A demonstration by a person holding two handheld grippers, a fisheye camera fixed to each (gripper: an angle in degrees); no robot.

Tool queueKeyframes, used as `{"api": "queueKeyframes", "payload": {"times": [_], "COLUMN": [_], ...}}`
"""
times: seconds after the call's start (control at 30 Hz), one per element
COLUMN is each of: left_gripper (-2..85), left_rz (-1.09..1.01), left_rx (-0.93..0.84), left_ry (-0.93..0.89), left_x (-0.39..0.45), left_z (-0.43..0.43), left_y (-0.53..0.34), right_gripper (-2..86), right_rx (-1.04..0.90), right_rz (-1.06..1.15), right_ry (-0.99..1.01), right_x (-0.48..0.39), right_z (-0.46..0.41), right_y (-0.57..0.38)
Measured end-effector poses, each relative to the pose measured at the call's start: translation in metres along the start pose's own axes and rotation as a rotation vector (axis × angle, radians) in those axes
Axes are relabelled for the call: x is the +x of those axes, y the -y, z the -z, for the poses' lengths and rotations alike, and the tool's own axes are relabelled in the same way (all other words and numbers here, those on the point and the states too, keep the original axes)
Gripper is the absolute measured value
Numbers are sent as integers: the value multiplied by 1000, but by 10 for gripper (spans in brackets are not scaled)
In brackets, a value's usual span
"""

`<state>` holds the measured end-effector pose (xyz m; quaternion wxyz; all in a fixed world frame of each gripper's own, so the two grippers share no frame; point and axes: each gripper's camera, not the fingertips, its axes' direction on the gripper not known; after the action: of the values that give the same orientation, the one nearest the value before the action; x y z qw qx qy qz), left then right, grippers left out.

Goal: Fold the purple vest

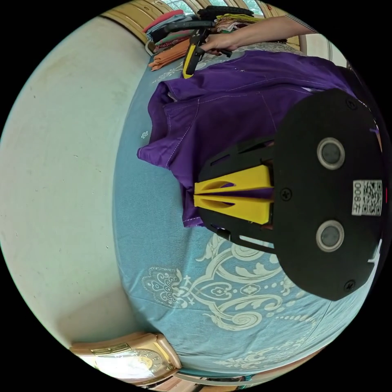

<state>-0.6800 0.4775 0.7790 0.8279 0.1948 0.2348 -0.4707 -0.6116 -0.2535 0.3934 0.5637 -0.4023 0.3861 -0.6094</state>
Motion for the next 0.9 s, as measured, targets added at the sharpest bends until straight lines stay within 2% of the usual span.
{"api": "queueKeyframes", "payload": {"times": [0.2, 0.27, 0.3, 0.37, 0.5, 0.53, 0.63, 0.8, 0.9], "left_gripper": [3, 3, 3, 2, 2, 2, 2, 2, 2], "left_rz": [9, -24, -23, -13, -57, -97, -177, -290, -298], "left_rx": [120, 86, 7, 33, 131, 110, 42, -70, -69], "left_ry": [-68, -62, -10, 14, -194, -258, -285, -282, -295], "left_x": [15, 23, 27, 31, 50, 61, 95, 133, 138], "left_z": [18, 10, 0, 4, 30, 31, 27, 10, 10], "left_y": [-14, -15, -13, -17, -47, -58, -86, -107, -114], "right_gripper": [1, 2, 3, 6, 22, 36, 72, 71, 26], "right_rx": [83, 90, 36, 20, 165, 183, 192, 84, 25], "right_rz": [7, 19, 19, -13, 34, 106, 203, 278, 254], "right_ry": [46, 24, 15, 29, 114, 180, 252, 166, 61], "right_x": [-8, -14, -15, -13, -43, -63, -113, -169, -179], "right_z": [25, 27, 17, 12, 54, 62, 66, 38, 23], "right_y": [-7, -11, -8, -6, -21, -28, -41, -23, -13]}}
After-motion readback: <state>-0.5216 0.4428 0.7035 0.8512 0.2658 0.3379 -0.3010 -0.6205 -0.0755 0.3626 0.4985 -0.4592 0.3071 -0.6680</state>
